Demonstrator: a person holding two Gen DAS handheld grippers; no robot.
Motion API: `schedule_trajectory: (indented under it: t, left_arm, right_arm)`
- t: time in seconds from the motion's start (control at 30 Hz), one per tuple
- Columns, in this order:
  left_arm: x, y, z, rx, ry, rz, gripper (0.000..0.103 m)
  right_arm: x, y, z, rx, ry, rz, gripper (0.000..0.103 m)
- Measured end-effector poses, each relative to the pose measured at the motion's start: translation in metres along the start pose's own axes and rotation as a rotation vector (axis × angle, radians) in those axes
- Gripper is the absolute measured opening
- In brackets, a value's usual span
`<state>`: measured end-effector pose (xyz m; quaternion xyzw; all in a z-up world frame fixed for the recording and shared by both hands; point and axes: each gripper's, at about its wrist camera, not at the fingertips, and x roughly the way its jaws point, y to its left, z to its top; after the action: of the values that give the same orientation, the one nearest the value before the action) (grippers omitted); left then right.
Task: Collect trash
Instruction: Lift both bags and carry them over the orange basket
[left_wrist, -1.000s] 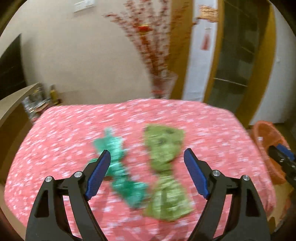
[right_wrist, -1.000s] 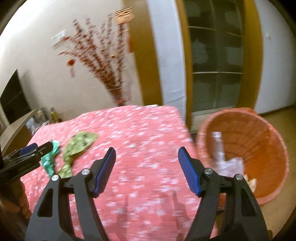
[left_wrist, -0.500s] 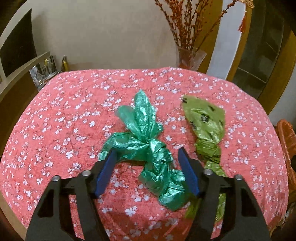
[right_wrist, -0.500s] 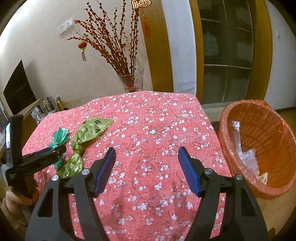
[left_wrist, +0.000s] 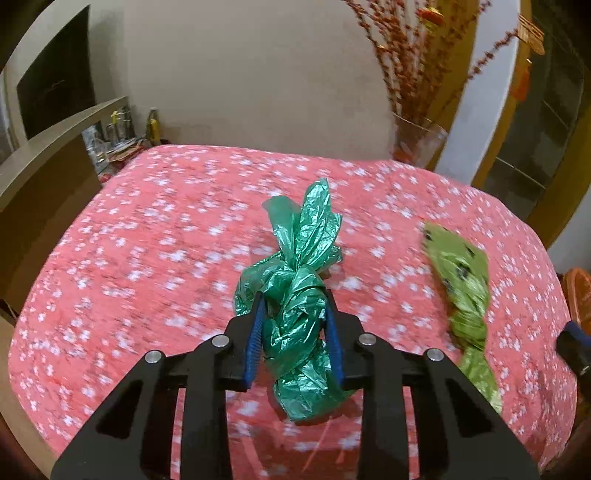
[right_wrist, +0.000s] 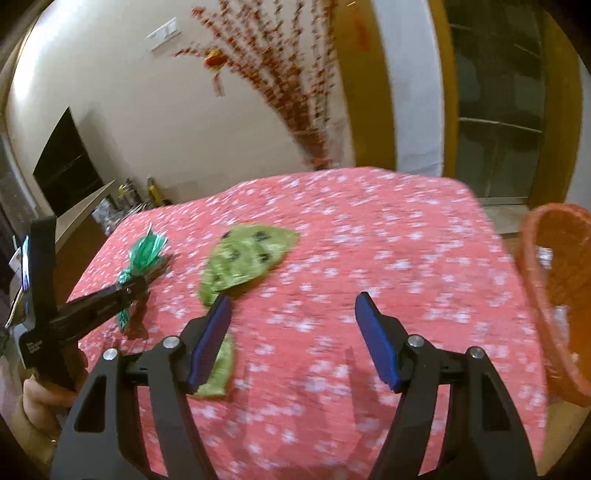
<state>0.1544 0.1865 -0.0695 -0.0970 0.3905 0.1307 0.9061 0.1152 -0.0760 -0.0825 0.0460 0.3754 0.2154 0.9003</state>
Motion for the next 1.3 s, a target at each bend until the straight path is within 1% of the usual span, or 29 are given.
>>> schedule_trajectory:
  t: [0.13,0.2,0.37,0.47,0.53,0.57,0.6,0.73,0.9,0.93,1.0,1.1,1.3]
  left_arm:
    - [0.001,0.017,0.007,-0.029,-0.005,0.019,0.031]
    - [0.003,0.022,0.008,-0.035,-0.006,0.022,0.031]
    - [0.003,0.025,0.009,-0.041,-0.001,0.017,0.031]
    - [0.005,0.022,0.008,-0.039,0.006,0.008,0.031]
    - [0.005,0.018,0.006,-0.034,0.010,0.001,0.031]
    - [0.005,0.017,0.007,-0.030,0.011,-0.004,0.031]
    - [0.005,0.015,0.006,-0.024,0.013,-0.010,0.031]
    - [0.003,0.004,0.005,-0.002,0.016,-0.033,0.031]
    - [0.000,-0.019,0.001,0.040,0.022,-0.075,0.031]
    - [-0.001,-0.025,0.001,0.050,0.023,-0.085,0.031]
    - [-0.003,-0.038,-0.001,0.070,0.026,-0.106,0.031]
    - [-0.005,-0.057,-0.004,0.099,0.030,-0.135,0.031]
    - [-0.013,-0.099,-0.012,0.167,0.034,-0.199,0.031]
  right_arm:
    - [0.028,0.024,0.001,-0.030,0.059,0.031,0.057]
    - [0.040,0.034,0.001,-0.040,0.084,0.043,0.055]
    - [0.059,0.052,0.001,-0.079,0.117,0.042,0.051]
    - [0.067,0.057,-0.001,-0.121,0.138,0.014,0.039]
    - [0.066,0.057,-0.002,-0.150,0.129,-0.013,0.027]
    - [0.065,0.056,-0.003,-0.156,0.129,-0.017,0.024]
    - [0.065,0.052,-0.003,-0.159,0.130,-0.022,0.021]
    - [0.055,0.031,-0.004,-0.144,0.121,-0.060,0.020]
    - [0.037,-0.013,-0.008,-0.093,0.099,-0.136,0.020]
    - [0.032,-0.026,-0.009,-0.070,0.094,-0.156,0.020]
    - [0.023,-0.045,-0.009,-0.036,0.083,-0.172,0.018]
    - [0.008,-0.070,-0.010,0.005,0.059,-0.225,0.018]
    - [-0.020,-0.108,-0.016,0.085,0.014,-0.262,0.018]
